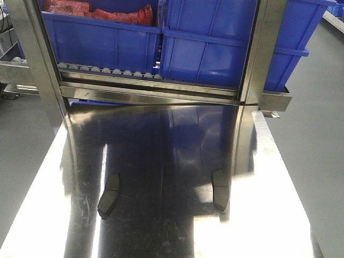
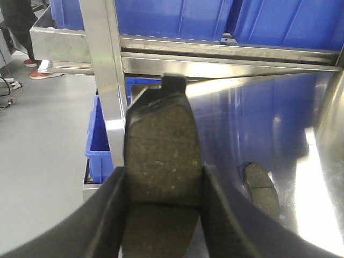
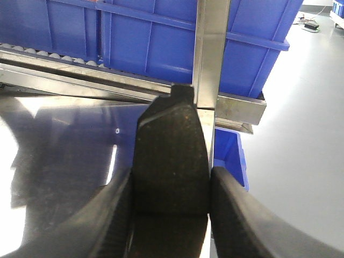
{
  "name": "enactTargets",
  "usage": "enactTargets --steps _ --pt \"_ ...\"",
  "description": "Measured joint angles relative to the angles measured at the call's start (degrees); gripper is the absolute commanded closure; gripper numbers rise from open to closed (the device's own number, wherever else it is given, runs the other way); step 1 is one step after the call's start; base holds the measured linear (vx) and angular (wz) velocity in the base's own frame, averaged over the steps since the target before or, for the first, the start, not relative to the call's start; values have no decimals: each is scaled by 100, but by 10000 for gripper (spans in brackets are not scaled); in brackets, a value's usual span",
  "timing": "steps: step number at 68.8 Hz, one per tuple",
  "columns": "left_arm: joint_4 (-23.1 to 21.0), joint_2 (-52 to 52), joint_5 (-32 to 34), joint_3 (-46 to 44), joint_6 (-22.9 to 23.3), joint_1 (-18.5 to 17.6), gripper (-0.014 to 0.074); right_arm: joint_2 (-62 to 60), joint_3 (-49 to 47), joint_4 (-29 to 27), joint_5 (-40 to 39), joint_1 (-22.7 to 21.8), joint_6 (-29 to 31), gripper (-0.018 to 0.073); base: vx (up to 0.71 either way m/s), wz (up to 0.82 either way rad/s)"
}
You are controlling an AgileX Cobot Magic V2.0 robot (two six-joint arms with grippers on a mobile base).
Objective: Move and align brake pads A on conveyor
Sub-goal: 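Lift the grasped brake pad off the table with the right gripper, then drive the base away from the table along the yellow floor line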
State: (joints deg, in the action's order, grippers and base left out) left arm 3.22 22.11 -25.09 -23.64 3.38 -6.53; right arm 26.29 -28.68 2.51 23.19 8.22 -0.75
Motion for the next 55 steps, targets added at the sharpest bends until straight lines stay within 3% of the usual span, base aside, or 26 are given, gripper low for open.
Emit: enactTargets --steps 55 --pt "0 0 5 0 0 0 603 0 0 -16 0 0 0 566 -1 5"
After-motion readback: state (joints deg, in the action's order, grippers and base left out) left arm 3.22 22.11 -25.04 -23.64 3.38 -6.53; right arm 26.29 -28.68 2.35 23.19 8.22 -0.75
